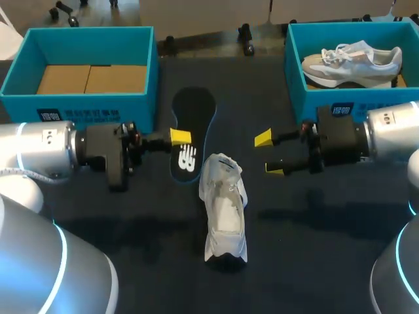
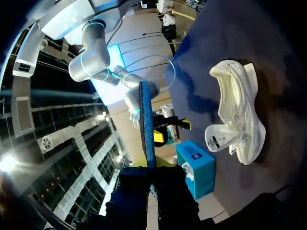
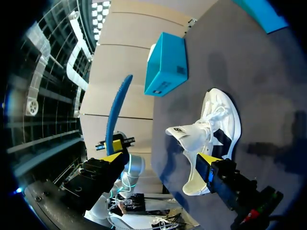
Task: Take the shoe out of the shoebox, open the shoe tongue, remove and reinsert the insole, then place the shoe into the shoebox
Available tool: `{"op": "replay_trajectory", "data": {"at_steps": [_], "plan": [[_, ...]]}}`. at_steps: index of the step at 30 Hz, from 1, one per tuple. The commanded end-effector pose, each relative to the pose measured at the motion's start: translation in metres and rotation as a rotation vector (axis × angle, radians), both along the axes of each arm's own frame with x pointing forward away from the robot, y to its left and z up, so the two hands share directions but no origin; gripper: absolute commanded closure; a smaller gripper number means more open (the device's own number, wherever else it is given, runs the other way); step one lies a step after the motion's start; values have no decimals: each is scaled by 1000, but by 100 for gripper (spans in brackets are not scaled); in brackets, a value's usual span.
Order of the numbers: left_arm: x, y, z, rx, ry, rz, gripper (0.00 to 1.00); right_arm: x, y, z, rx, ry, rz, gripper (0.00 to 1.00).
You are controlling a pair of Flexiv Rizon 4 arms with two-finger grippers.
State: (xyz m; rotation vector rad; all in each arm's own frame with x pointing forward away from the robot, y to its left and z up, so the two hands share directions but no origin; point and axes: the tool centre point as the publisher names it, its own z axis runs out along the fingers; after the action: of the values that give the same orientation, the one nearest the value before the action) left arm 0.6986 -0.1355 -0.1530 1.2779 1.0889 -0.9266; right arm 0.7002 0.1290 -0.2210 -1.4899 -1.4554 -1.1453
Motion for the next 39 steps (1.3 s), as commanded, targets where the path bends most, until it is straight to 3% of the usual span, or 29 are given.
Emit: {"op": "replay_trajectory", "data": {"at_steps": [1, 13, 26, 39], "plan": [[-5, 5, -2, -4, -3, -1, 100, 0, 2, 0, -3, 1, -2, 0], [-5, 5, -2, -4, -3, -1, 100, 0, 2, 0, -3, 1, -2, 0], [-10, -5, -28, 18, -53, 58, 100, 0, 2, 0, -3, 1, -2, 0], [-10, -7, -29, 20, -85, 52, 100, 0, 2, 0, -3, 1, -2, 0]]}}
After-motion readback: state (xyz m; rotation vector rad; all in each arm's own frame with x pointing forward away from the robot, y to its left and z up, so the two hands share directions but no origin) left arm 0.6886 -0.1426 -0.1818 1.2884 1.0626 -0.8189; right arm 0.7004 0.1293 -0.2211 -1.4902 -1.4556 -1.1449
